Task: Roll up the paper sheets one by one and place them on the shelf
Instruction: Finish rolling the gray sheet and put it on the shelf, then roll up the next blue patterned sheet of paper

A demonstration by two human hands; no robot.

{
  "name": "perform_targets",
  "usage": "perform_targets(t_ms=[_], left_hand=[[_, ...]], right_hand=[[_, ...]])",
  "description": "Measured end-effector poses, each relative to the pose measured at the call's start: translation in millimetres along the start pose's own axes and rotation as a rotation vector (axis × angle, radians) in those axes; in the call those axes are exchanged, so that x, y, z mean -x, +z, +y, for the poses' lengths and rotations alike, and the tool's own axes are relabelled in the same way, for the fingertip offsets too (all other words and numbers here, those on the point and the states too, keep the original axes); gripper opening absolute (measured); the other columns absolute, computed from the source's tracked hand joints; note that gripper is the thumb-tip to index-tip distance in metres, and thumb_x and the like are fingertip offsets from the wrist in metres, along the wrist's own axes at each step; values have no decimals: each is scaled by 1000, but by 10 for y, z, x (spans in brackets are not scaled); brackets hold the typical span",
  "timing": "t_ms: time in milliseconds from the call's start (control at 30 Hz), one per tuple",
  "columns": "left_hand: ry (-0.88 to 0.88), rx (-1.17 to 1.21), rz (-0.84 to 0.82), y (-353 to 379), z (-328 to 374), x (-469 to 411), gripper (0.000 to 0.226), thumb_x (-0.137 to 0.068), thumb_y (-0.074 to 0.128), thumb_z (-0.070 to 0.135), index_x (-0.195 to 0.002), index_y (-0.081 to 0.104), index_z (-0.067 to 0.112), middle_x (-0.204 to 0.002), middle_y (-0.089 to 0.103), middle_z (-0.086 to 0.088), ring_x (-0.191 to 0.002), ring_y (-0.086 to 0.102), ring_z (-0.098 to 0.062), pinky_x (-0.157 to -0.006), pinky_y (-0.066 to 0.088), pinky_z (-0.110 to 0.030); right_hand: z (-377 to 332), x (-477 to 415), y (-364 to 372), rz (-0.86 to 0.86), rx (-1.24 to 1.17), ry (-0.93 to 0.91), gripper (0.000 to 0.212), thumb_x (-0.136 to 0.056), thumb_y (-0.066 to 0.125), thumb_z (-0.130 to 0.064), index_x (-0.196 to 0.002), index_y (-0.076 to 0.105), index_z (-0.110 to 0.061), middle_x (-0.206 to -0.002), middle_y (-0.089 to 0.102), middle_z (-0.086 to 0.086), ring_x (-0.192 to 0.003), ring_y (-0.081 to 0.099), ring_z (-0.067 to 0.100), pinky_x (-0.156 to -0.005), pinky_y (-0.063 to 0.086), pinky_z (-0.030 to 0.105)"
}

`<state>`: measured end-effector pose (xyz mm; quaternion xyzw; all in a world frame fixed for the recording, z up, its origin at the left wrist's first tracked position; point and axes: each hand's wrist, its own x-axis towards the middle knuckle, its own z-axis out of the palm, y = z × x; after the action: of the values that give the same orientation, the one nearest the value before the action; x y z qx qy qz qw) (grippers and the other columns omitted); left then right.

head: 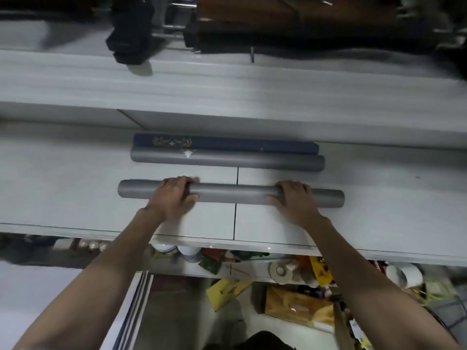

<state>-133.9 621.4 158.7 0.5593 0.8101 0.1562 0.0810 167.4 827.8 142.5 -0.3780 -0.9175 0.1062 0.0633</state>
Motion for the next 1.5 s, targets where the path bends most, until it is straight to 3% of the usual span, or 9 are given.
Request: perform_targets(t_ms=[167,267,367,500,633,867,1000,1167,1500], left_hand=[[-88,-124,32,21,-153,-258,70,-85,36,57,-138,52,14,-134,58,-14,-126,50,-35,-109,29,-45],[-248,-228,139,163,-84,-335,64,-91,47,57,-136,48,12,-139,48,-19,-132,39,-38,-112,26,-51],[-409,-187,224,293,66,-302,59,-91,58,49,-133,46,10,-143,38,-25,-135,32,-43,-110,28,-59],[-369,11,173,380,23,-407,66,-98,47,39,-153,23,11,-161,10,-27,-150,1,-47,-121,13,-58],[-325,83,146,309,-141,-576,69,-98,46,41,-155,17,16,-165,1,-20,-152,-11,-39,-125,6,-54],[-242,127,247,40,-115,-245,50,-94,49,36,-132,47,3,-142,40,-22,-128,42,-43,-108,39,-51],[-251,-14,318,-105,-89,367,37,-96,57,25,-126,60,2,-126,57,-23,-107,57,-44,-90,45,-50],[-471,-24,323,-21,-146,1713,29,-95,60,29,-116,64,9,-113,64,-15,-101,59,-39,-87,47,-46],[-1187,35,174,773,33,4281,36,-103,46,35,-129,60,14,-131,59,-7,-114,56,-30,-97,41,-39]], right_hand=[[-154,-300,108,64,127,59,62,-96,37,-67,-135,54,-21,-135,57,8,-125,48,31,-105,28,42],[-246,-281,132,199,108,278,64,-98,43,-58,-145,45,-14,-147,44,18,-132,39,41,-108,29,51],[-284,-219,208,153,73,429,64,-101,35,-54,-155,28,-21,-162,18,19,-145,18,48,-115,24,57],[-250,-275,247,89,19,380,68,-103,31,-54,-160,13,-22,-166,1,17,-150,0,49,-118,24,56],[-187,-404,257,83,-42,359,70,-101,36,-54,-160,14,-23,-166,-2,14,-149,-5,48,-117,22,58],[-328,-323,102,152,-21,341,63,-100,49,-39,-153,30,-10,-161,19,22,-147,19,42,-113,32,57],[-906,-140,59,316,-74,54,30,-96,57,-23,-120,58,-5,-122,55,24,-114,50,44,-95,43,53],[-1908,182,384,228,-178,-458,22,-94,61,-24,-113,64,-14,-116,58,7,-106,54,27,-92,40,41],[-3277,1071,1562,-398,-35,-1168,30,-93,63,-27,-122,61,-22,-120,56,-1,-110,54,22,-97,42,39]])
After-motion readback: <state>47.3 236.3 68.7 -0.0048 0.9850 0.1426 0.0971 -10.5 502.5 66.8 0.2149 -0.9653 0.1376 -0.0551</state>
